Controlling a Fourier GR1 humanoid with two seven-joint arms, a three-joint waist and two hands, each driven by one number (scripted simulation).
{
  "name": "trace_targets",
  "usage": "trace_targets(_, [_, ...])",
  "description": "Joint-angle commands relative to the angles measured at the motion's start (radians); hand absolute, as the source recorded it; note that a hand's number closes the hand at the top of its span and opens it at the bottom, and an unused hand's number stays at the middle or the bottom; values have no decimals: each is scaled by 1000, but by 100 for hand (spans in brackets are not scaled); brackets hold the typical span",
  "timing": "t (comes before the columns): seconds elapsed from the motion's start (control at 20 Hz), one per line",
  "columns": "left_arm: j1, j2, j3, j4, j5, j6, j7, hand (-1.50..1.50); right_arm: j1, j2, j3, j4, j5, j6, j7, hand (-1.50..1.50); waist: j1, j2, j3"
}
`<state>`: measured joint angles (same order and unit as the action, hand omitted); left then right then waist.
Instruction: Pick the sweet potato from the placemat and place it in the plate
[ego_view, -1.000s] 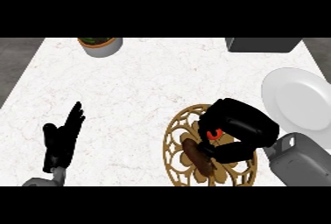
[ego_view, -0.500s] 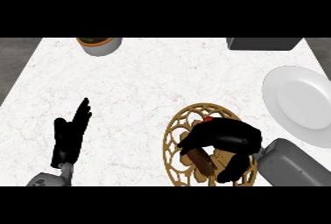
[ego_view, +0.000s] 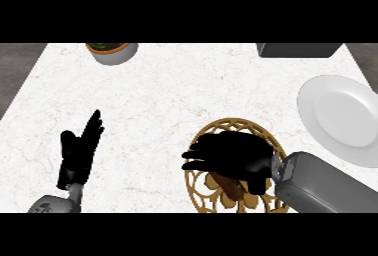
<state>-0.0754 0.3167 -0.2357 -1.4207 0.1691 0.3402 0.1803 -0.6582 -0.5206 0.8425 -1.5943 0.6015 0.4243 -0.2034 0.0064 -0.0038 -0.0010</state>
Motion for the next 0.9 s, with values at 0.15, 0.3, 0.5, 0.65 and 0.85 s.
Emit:
trace_targets(0.15, [45,-13,-1,8,-12,-12,-43,0,-56,71,104,-9,97,270,236,-150,-1,-1,-1])
trace_targets(0.3, [76,-25,-9,-41,-30,8,-34,0,-15,84,132,-56,136,334,278,-150,-1,0,0])
trace_targets(0.5, [43,-48,-8,-56,-56,9,37,0,-36,127,36,-14,170,417,255,-150,-2,3,1])
trace_targets(0.65, [18,-32,51,8,-47,-42,-12,0,41,142,59,-20,243,405,257,-150,-5,3,1])
trace_targets(0.85, [-3,-36,58,-36,-71,-45,53,0,63,169,61,31,326,386,207,-150,-4,3,1])
